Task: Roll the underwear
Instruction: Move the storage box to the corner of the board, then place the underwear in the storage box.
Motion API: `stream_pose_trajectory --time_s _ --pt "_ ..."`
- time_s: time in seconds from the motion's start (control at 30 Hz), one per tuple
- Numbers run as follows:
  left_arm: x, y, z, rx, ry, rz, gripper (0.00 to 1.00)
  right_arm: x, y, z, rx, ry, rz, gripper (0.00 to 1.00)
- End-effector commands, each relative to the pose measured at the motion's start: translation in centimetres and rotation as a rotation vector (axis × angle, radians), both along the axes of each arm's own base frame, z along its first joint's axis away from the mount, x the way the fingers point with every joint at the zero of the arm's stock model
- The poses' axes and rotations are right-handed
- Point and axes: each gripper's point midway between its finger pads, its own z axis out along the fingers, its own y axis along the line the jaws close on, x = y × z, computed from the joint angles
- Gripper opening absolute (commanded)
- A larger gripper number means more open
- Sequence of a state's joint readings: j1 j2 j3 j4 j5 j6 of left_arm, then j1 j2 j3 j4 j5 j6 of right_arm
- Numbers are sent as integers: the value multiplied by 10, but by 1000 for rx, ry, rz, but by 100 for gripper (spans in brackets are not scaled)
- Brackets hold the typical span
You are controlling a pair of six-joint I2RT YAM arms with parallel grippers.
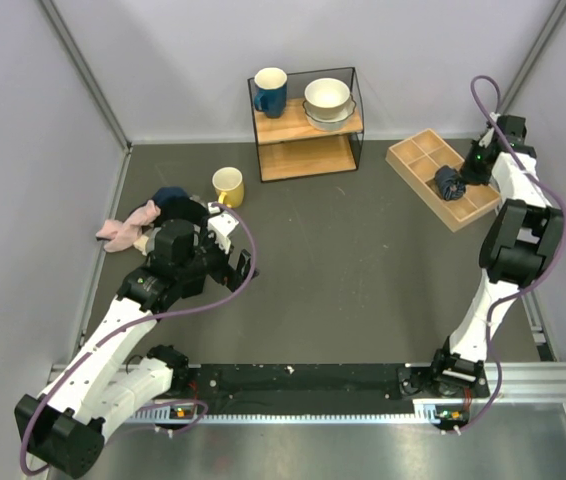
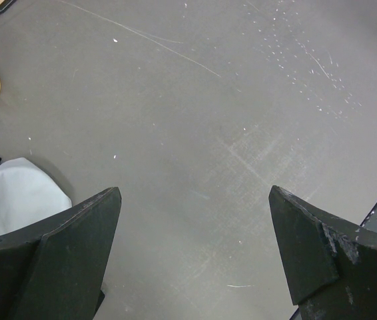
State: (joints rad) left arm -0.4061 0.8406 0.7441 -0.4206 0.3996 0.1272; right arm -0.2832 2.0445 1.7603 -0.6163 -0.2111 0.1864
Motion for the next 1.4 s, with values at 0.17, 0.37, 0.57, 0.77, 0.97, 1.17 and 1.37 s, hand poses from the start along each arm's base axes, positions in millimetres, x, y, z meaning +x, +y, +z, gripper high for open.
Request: stream_pose_trajectory --time_s 0.17,0.37,0.57,0.77,0.97,1.17,1.37 --pt "2 -1 8 -15 -35 -9 99 16 18 -4 42 -60 -77 0" --pt "2 -1 7 -13 -34 -10 99 14 29 -36 47 -11 -110 0" --pt "3 -1 6 -10 -30 -7 99 12 49 -56 47 22 -72 0" --pt "3 -1 5 -10 -27 -10 99 13 70 -69 -31 55 -21 0" --pt "2 -2 4 -11 -23 -14 99 7 84 -104 -165 166 61 0" --pt "2 -3 5 -14 -22 -17 99 3 110 -118 -228 238 167 0" --pt "1 -3 4 -16 -19 -19 99 -9 126 -135 -223 339 248 0"
